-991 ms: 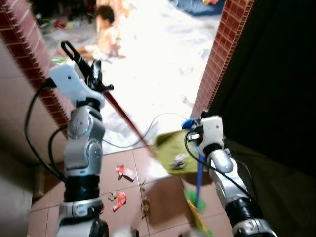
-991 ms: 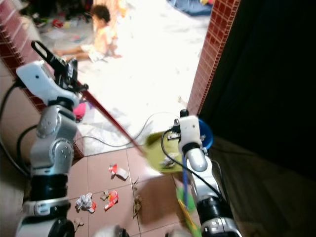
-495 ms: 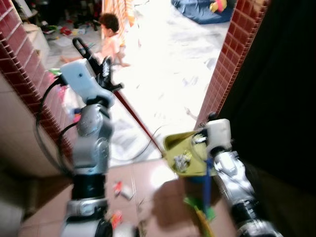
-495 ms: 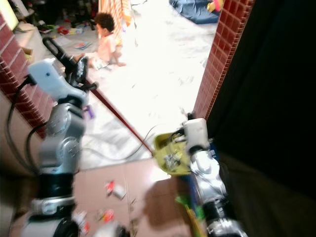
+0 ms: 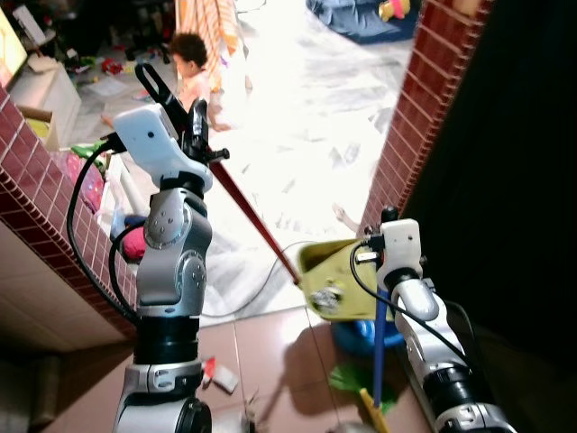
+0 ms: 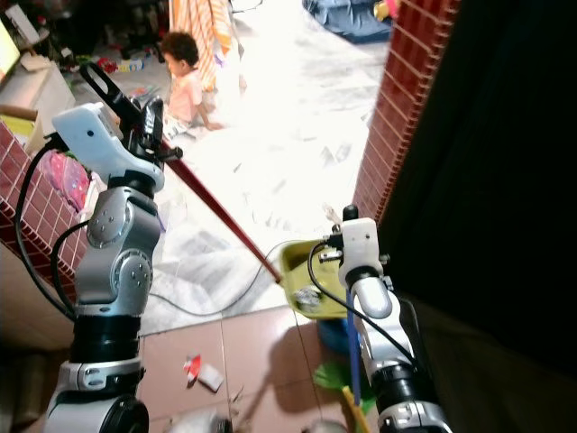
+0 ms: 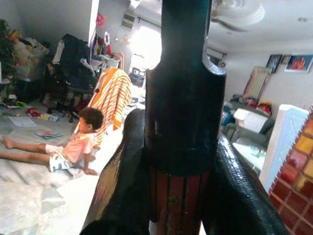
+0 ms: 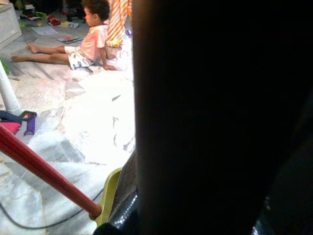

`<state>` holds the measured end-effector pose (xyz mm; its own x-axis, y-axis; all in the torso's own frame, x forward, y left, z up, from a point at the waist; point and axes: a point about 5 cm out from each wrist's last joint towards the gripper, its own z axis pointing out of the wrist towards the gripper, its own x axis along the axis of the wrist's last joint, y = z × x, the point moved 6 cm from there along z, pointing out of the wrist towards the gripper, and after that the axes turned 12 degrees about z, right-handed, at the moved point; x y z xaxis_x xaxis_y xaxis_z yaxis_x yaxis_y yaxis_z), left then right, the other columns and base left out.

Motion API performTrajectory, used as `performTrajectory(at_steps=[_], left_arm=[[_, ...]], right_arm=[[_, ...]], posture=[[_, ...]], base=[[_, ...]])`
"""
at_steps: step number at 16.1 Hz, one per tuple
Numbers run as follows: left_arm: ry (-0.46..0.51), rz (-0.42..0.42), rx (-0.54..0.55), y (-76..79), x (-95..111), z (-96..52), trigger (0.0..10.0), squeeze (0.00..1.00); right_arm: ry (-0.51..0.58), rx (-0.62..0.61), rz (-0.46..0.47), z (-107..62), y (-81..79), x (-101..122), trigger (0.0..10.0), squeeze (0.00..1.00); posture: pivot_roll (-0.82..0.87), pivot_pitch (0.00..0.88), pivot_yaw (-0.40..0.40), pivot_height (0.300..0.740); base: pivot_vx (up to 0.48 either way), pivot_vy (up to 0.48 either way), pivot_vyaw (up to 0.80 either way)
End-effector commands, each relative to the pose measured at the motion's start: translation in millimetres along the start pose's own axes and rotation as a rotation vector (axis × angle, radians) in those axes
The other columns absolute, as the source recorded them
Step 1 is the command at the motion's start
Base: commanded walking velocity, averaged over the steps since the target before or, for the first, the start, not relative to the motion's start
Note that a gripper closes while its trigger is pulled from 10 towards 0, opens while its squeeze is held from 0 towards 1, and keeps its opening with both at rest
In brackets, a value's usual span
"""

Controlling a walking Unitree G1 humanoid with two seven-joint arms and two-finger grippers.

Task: Sweep floor

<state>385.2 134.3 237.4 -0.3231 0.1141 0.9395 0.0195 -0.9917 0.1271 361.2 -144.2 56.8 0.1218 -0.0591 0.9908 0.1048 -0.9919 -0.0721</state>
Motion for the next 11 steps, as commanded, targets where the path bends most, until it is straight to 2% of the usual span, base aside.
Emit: performTrajectory(at_steps=[1,5,8,11], left_arm=[[0.075,0.03,0.027,-9.2,18.6,3.3,10.0,0.0],[0.083,0.055,0.003,-3.2,16.5,-0.5,10.0,0.0],[0.08,0.068,-0.064,13.8,10.1,-7.2,10.0,0.0],[0.104,0.097,-0.166,40.2,8.3,-11.9,10.0,0.0]], right_arm=[[0.041,0.035,0.014,4.4,-13.2,11.3,10.0,0.0],[0.037,0.042,0.013,5.2,-14.1,10.3,10.0,0.0],[0.028,0.049,0.009,3.6,-15.4,6.7,10.0,0.0],[0.009,0.013,-0.033,-9.3,7.4,-2.2,10.0,0.0]], posture=[[0.0,0.0,0.041,0.74],[0.0,0.0,0.035,0.74],[0.01,0.0,0.036,0.74],[0.0,0.0,0.037,0.74]], base=[[0.442,0.0,0.0],[0.0,0.0,0.0],[0.0,0.0,0.0],[0.0,0.0,0.0]])
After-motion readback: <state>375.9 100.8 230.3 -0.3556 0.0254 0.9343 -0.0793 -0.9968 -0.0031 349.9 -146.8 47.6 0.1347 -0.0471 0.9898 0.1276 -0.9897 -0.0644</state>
